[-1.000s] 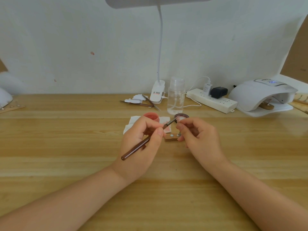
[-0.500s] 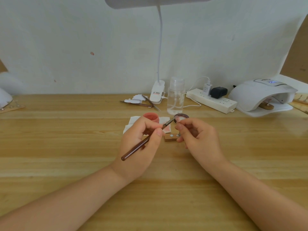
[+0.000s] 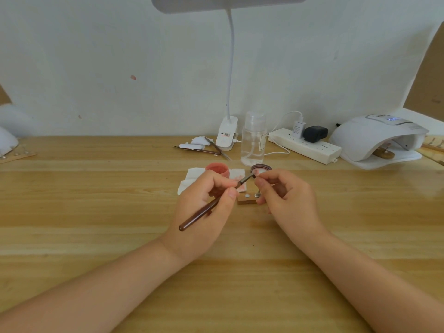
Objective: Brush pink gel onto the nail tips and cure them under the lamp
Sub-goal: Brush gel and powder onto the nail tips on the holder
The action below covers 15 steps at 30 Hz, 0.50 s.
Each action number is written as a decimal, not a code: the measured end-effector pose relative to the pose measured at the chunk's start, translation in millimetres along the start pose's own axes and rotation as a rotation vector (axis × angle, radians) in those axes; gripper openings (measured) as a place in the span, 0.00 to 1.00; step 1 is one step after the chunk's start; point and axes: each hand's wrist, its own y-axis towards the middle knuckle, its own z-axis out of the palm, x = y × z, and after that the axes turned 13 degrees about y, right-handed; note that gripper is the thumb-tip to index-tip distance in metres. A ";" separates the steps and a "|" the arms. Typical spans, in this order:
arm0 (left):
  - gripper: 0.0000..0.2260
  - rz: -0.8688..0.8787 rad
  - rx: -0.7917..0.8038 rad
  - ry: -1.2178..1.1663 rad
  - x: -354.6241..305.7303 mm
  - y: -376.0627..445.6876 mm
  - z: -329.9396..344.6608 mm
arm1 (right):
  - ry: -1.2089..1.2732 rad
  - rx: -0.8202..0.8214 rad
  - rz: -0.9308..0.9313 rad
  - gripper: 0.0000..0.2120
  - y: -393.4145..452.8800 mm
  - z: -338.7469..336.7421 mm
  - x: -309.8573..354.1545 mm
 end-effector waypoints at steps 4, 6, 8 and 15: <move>0.04 0.075 -0.022 0.058 -2.1 -0.3 -5.1 | 0.006 -0.014 0.015 0.10 0.2 -0.4 -0.4; 0.03 -0.013 -0.049 0.016 -7.2 3.7 -7.8 | 0.001 -0.023 0.023 0.08 0.3 -0.6 -0.3; 0.06 -0.081 -0.093 -0.046 -11.3 13.1 -11.5 | -0.020 -0.022 0.020 0.08 0.0 -0.4 -0.1; 0.08 -0.394 -0.205 0.175 -3.3 57.0 -44.6 | -0.090 0.010 0.020 0.09 -1.0 2.1 -1.5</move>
